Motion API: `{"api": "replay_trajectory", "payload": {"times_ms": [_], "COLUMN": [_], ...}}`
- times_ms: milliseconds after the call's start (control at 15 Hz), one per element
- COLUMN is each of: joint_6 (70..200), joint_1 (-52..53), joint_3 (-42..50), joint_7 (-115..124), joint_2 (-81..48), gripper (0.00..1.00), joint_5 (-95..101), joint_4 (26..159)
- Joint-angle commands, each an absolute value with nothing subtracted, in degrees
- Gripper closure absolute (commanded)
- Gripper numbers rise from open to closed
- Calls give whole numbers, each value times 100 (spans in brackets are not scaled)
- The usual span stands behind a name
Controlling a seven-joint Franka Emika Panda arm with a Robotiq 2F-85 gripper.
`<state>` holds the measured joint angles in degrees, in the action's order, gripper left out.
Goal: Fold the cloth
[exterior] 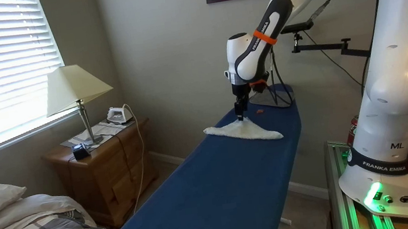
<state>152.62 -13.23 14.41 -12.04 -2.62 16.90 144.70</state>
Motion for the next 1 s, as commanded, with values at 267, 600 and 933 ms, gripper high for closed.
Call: {"api": "replay_trajectory", "payload": {"times_ms": [267, 600, 933], "joint_6": [15208, 15238, 15199], "joint_1": [-1122, -762, -647], "joint_3": [1157, 893, 685], "joint_7": [-1259, -1934, -2489], "joint_2": [249, 3, -452], "gripper": [0, 0, 0], "joint_5": [1441, 34, -812], "joint_4": [14418, 14037, 13644]}}
